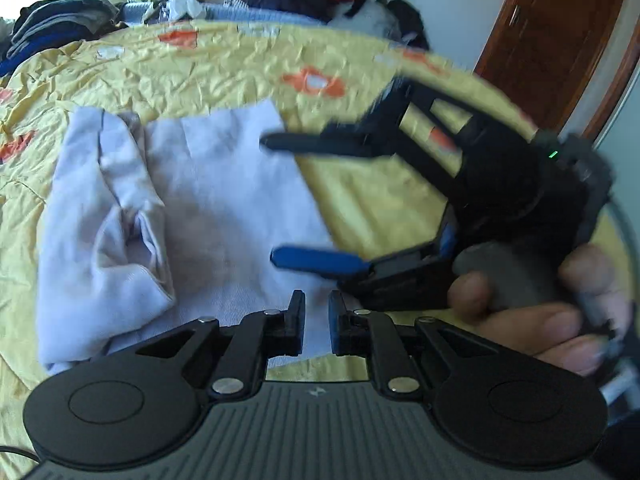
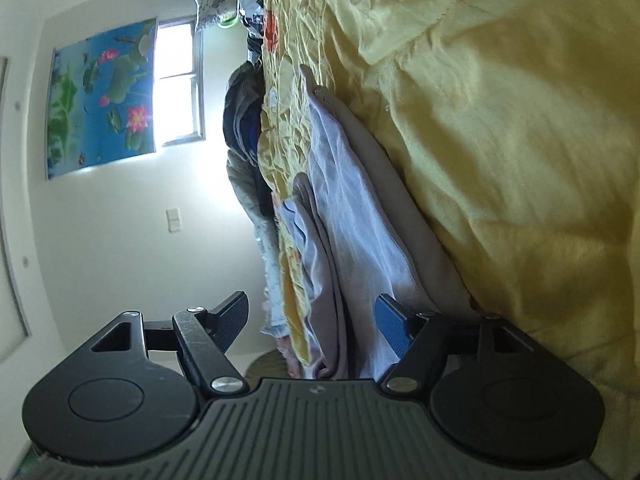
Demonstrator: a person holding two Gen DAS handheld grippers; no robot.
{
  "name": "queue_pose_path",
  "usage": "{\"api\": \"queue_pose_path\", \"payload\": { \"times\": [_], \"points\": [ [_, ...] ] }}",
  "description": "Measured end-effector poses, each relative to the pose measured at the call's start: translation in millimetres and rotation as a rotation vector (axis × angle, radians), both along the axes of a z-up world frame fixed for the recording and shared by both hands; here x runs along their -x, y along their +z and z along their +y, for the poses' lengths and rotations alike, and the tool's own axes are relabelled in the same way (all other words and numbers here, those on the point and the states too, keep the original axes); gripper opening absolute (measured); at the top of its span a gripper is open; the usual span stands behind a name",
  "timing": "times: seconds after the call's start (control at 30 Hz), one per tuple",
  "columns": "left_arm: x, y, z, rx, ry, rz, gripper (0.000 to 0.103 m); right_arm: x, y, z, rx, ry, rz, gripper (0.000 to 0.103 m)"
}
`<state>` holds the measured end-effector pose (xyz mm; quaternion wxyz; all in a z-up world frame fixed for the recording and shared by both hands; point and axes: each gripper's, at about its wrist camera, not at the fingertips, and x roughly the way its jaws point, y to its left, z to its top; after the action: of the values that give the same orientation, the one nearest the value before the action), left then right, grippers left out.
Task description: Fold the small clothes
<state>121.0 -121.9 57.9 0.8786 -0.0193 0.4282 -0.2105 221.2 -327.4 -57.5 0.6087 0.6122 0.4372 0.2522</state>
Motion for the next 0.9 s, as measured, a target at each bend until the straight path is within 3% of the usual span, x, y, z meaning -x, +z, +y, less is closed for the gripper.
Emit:
{"api": "queue_pose_path", "payload": {
  "times": [0.1, 0.27, 0.37, 0.4, 0.47, 0.63, 0.9],
  "points": [
    [13, 17, 19, 0.018, 0.015, -0.035, 0.012, -8, 18, 10, 0.070, 0.064, -0.037, 0.078],
    [20, 34, 66, 0.035, 0.145, 0.022, 0.014, -33, 53, 41, 0.202, 0.197, -0.128, 0.083],
    [15, 37, 87, -0.076, 0.292, 0.019, 0.025, -51, 57, 67, 0.267, 0.291, -0.128, 0.083],
    [12, 34, 95, -0.106, 0.346, 0.019, 0.033, -57, 57, 76, 0.285, 0.322, -0.120, 0.083],
    [5, 28, 111, -0.130, 0.435, 0.045, 0.042, -64, 52, 93, 0.308, 0.373, -0.090, 0.081],
    [-5, 16, 138, -0.115, 0.524, 0.089, 0.042, -61, 42, 108, 0.256, 0.417, -0.050, 0.078],
    [-5, 4, 154, -0.105, 0.528, 0.133, 0.043, -66, 37, 110, 0.215, 0.432, -0.011, 0.063]
  ]
}}
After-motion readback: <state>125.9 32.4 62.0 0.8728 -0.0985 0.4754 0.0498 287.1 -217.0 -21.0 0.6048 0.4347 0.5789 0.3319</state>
